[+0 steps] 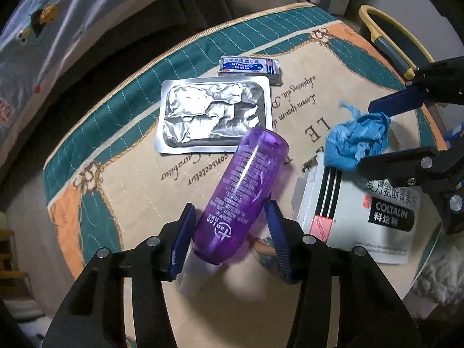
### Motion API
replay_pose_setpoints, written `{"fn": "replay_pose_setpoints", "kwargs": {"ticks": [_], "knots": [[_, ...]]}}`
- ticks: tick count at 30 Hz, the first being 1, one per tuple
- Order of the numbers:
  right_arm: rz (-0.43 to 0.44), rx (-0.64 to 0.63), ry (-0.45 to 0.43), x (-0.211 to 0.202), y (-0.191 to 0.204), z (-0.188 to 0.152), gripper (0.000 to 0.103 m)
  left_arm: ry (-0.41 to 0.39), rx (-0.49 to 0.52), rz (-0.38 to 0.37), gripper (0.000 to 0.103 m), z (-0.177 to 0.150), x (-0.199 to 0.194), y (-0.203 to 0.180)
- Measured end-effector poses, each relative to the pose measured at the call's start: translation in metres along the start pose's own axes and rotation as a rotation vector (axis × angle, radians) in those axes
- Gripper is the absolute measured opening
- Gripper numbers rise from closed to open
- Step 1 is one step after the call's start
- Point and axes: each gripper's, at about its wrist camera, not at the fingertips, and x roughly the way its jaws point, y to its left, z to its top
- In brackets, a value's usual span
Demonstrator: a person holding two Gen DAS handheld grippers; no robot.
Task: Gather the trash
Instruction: 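Grasp the purple spray bottle with the left gripper while the right grasps the blue mask, then drop the purple bottle into the wastebasket with the left gripper while the right drops the mask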
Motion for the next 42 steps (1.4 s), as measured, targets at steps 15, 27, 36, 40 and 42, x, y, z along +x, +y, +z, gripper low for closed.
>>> {"fn": "replay_pose_setpoints", "kwargs": {"ticks": [15, 27, 36, 40, 42], "knots": [[0.012, 0.018, -0.030, -0.019, -0.007, -0.011, 0.033, -0.054, 0.005, 0.029, 0.036, -0.010, -0.027, -0.011], [-0.025, 0.169, -0.200, -0.076, -0.038, -0.014, 0.032, -0.230, 0.027, 0.110, 0.033, -0.008, -0.090, -0.021], [-0.034, 0.243, -0.288, -0.108, -0.066, -0.017, 0.033, -0.352, 0.058, 0.140, 0.033, 0.009, -0.129, -0.041], [-0.020, 0.269, -0.317, -0.119, -0.077, -0.018, 0.033, -0.402, 0.076, 0.127, 0.033, 0.019, -0.144, -0.055], [-0.026, 0.277, -0.338, -0.126, -0.085, -0.020, 0.033, -0.415, 0.091, 0.121, 0.033, 0.026, -0.147, -0.062]]}}
